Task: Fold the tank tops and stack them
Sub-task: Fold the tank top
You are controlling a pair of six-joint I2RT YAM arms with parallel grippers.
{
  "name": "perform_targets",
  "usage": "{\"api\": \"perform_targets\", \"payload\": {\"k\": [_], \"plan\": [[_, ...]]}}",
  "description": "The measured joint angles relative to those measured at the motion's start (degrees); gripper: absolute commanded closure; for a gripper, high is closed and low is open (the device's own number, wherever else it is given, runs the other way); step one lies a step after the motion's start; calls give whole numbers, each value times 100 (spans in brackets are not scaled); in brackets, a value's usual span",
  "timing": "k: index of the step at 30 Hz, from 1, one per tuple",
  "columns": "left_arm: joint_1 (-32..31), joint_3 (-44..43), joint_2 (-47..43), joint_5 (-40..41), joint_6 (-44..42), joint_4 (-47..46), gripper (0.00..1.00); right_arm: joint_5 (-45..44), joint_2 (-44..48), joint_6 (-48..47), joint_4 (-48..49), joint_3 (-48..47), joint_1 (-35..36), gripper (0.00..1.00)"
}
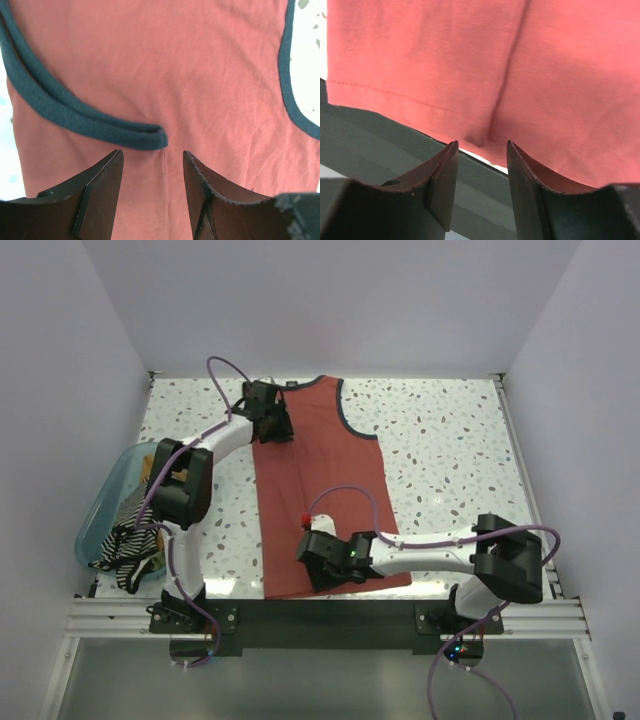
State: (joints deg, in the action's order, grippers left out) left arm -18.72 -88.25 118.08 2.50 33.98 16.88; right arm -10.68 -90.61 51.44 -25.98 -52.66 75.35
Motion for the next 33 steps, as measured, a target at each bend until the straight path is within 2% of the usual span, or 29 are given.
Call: {"api": "perform_targets", "payload": {"k": [3,5,10,16,20,23,27,33], "plan": [[0,382,-210,4,190,-11,46,-94,225,-129,-195,-7,-144,52],[0,741,-520,9,385,-24,47,-105,518,-284,-271,-9,-496,52],[-107,1775,-1615,90,767,-153,48,-55,914,-992,-315,-304,-2358,51],[-837,2557,-2417,151,894,-326,49,168,-11,-1978,-15,-1469,-4546,52],[-1491,2905,-2586,101,885,-372,50,555,-962,-2492,299,-2118,-5499,53],[-2037,2964,-2586,131,839,-352,50,848,-1711,-2804,472,-2583,-5934,54],[-2645,3139,-2653,323,953,-372,51,1180,-2387,-3112,656,-2758,-6194,53],[-2791,4026,-3235,872,1508,68,51,1331,-2636,-3314,907,-2966,-6186,53]]}}
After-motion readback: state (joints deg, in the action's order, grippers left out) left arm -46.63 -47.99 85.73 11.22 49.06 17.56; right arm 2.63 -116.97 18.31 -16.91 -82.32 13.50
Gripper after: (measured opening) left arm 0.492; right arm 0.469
